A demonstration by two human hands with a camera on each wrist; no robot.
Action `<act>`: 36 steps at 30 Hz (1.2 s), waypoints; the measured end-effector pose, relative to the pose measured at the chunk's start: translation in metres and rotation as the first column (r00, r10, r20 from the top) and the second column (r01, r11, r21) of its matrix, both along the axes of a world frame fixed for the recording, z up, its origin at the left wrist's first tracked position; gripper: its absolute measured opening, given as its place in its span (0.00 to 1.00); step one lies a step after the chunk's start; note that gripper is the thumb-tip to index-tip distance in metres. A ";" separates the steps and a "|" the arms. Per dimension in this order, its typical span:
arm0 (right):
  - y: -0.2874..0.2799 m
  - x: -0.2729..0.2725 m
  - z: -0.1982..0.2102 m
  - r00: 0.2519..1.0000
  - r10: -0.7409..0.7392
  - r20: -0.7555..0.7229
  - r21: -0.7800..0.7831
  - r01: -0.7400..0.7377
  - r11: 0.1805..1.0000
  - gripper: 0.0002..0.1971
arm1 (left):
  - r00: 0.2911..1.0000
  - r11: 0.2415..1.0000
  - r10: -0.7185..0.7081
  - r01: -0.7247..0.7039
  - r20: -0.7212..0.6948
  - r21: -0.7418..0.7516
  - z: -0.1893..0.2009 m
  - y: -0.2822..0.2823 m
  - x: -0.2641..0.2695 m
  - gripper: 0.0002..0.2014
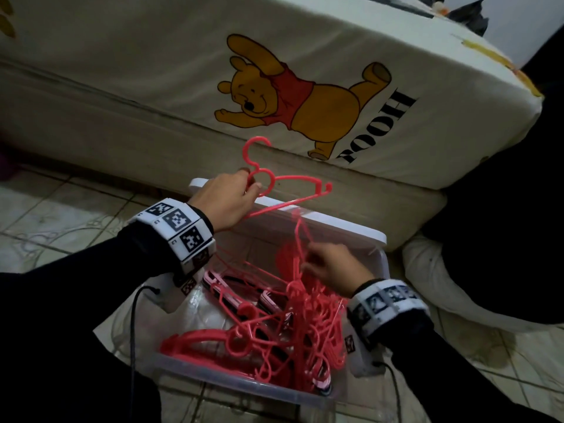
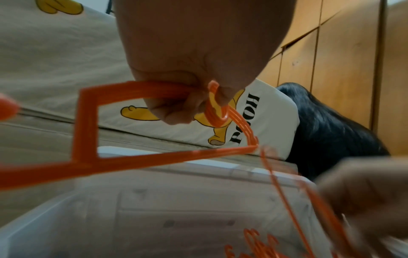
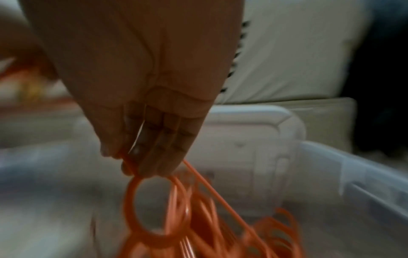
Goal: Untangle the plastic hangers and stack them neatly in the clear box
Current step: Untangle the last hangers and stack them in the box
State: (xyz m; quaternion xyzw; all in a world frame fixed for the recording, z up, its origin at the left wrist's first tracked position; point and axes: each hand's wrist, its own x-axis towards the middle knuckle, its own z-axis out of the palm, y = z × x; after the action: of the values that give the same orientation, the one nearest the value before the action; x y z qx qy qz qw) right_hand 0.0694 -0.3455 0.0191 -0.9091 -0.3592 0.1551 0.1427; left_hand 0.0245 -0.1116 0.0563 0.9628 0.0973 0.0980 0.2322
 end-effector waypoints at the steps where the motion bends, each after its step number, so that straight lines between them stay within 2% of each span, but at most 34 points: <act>1: -0.002 0.004 0.009 0.998 -0.058 -0.006 0.108 0.058 0.992 0.05 | 1.000 1.000 0.010 -0.010 0.006 -0.026 0.002 0.000 0.000 0.12; 3: -0.005 0.010 0.027 0.981 -0.158 -0.114 0.340 0.188 0.922 0.05 | 1.000 0.996 0.015 -0.015 -0.001 -0.085 0.005 -0.001 0.000 0.13; 5: -0.008 0.012 0.040 0.932 -0.203 -0.302 0.536 0.342 0.772 0.04 | 1.000 0.983 -0.008 0.005 -0.018 -0.186 0.009 -0.006 -0.002 0.16; 7: -0.010 0.014 0.046 0.873 -0.223 -0.434 0.628 0.470 0.619 0.05 | 0.996 0.946 -0.077 0.061 -0.036 -0.317 0.012 -0.012 -0.006 0.22; 10: -0.012 0.017 0.046 0.793 -0.240 -0.560 0.663 0.603 0.444 0.06 | 0.974 0.927 -0.208 0.167 -0.090 -0.337 0.013 -0.024 -0.011 0.27; 14: -0.010 0.016 0.036 0.675 -0.230 -0.701 0.611 0.735 0.296 0.06 | 0.922 0.892 -0.361 0.298 -0.140 -0.340 0.004 -0.029 -0.012 0.37; 16: -0.007 0.015 0.032 0.615 -0.208 -0.761 0.575 0.787 0.222 0.06 | 0.915 0.891 -0.383 0.328 -0.131 -0.314 -0.001 -0.030 -0.011 0.33; 18: -0.002 0.010 0.029 0.556 -0.183 -0.811 0.524 0.829 0.197 0.06 | 0.925 0.903 -0.368 0.331 -0.097 -0.272 -0.004 -0.030 -0.010 0.23; 20: 0.002 0.005 0.027 0.524 -0.185 -0.832 0.474 0.843 0.254 0.08 | 0.946 0.929 -0.316 0.294 -0.068 -0.226 -0.007 -0.028 -0.007 0.18; 21: 0.003 0.002 0.027 0.529 -0.216 -0.821 0.452 0.832 0.321 0.09 | 0.956 0.944 -0.284 0.267 -0.067 -0.192 -0.007 -0.025 -0.006 0.17; 22: 0.003 0.001 0.027 0.576 -0.283 -0.767 0.439 0.792 0.425 0.11 | 0.965 0.960 -0.252 0.240 -0.074 -0.142 -0.008 -0.023 -0.005 0.17; 23: 0.001 0.000 0.027 0.676 -0.382 -0.629 0.420 0.710 0.565 0.13 | 0.971 0.973 -0.225 0.219 -0.085 -0.068 -0.008 -0.020 -0.005 0.16; 24: -0.001 0.001 0.027 0.800 -0.462 -0.383 0.379 0.592 0.711 0.13 | 0.974 0.979 -0.201 0.204 -0.100 0.018 -0.009 -0.017 -0.004 0.16; 25: -0.004 0.001 0.027 0.877 -0.473 -0.086 0.323 0.474 0.819 0.11 | 0.976 0.975 -0.185 0.197 -0.115 0.099 -0.010 -0.016 -0.004 0.16; 26: -0.005 -0.001 0.029 0.896 -0.414 0.158 0.286 0.360 0.888 0.07 | 0.974 0.966 -0.183 0.203 -0.130 0.158 -0.011 -0.014 -0.005 0.16; 27: -0.004 -0.005 0.030 0.896 -0.321 0.307 0.239 0.254 0.937 0.06 | 0.969 0.957 -0.197 0.222 -0.147 0.184 -0.012 -0.013 -0.006 0.17; 28: -0.003 -0.008 0.028 0.899 -0.219 0.378 0.168 0.166 0.972 0.08 | 0.962 0.954 -0.216 0.244 -0.166 0.175 -0.012 -0.014 -0.007 0.17; 30: 0.002 -0.010 0.020 0.905 -0.059 0.422 0.013 0.059 0.998 0.10 | 0.949 0.955 -0.248 0.274 -0.196 0.117 -0.012 -0.016 -0.008 0.20; 32: 0.005 -0.010 0.014 0.904 -0.024 0.427 -0.030 0.040 0.999 0.08 | 0.940 0.956 -0.271 0.288 -0.209 0.054 -0.014 -0.017 -0.007 0.25; 36: 0.002 -0.006 0.014 0.887 0.005 0.462 -0.047 0.019 0.999 0.09 | 0.939 0.959 -0.281 0.267 -0.199 -0.096 -0.016 -0.018 -0.005 0.28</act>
State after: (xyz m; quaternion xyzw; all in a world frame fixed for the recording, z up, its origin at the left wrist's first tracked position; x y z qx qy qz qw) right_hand 0.0638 -0.3435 0.0327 -0.9245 -0.3757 -0.0573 0.0310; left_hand 0.0195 -0.1299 0.0404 0.9634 -0.0102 -0.0411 0.2646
